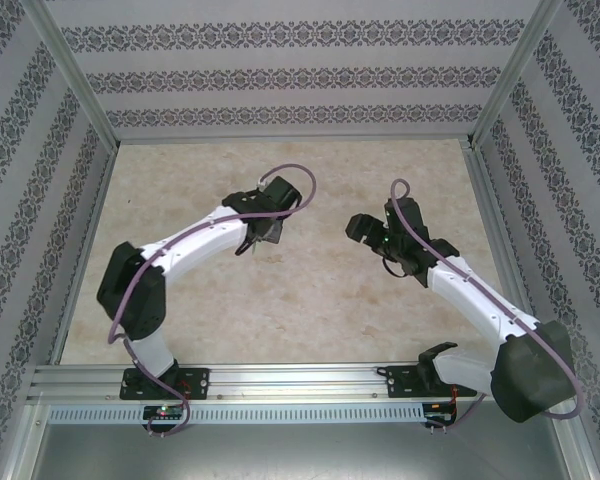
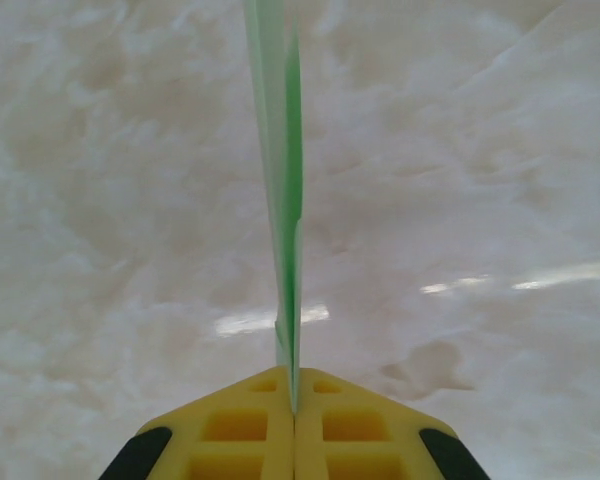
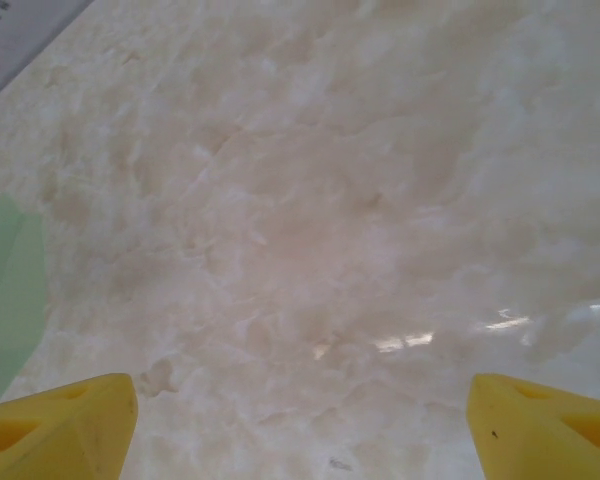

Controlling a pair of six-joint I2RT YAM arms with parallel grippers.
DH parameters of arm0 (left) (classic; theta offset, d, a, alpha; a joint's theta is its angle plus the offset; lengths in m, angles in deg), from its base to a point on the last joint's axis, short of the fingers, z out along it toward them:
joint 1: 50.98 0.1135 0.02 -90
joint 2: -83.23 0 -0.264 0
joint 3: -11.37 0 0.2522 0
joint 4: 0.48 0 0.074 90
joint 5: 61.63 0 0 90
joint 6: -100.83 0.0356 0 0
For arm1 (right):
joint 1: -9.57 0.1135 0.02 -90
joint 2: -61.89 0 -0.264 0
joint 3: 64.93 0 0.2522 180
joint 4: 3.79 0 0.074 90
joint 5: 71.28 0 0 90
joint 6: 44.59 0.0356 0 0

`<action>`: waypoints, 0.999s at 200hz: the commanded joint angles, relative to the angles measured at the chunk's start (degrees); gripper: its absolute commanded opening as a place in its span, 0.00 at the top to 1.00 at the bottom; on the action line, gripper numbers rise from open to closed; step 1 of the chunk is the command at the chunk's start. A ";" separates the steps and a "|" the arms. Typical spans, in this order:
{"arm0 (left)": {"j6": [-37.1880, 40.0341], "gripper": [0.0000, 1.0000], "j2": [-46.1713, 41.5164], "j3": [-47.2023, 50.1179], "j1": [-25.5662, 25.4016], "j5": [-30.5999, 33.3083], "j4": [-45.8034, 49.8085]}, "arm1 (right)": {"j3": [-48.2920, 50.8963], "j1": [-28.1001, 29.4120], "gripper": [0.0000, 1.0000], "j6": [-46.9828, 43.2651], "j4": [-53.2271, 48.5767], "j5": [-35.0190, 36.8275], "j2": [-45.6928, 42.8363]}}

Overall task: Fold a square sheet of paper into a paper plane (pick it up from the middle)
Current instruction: Turn over the paper at the center of the table.

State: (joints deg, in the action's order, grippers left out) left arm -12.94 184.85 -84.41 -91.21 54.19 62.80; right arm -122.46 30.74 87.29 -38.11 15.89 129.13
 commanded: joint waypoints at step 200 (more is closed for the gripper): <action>-11.65 0.22 -3.75 11.21 21.06 -38.38 -23.58 | -8.37 21.86 0.03 7.45 8.03 8.22 15.39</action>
State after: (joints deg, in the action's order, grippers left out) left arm -22.78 184.81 -77.43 -74.23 19.73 43.65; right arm -123.51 47.98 92.65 -35.03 21.63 137.92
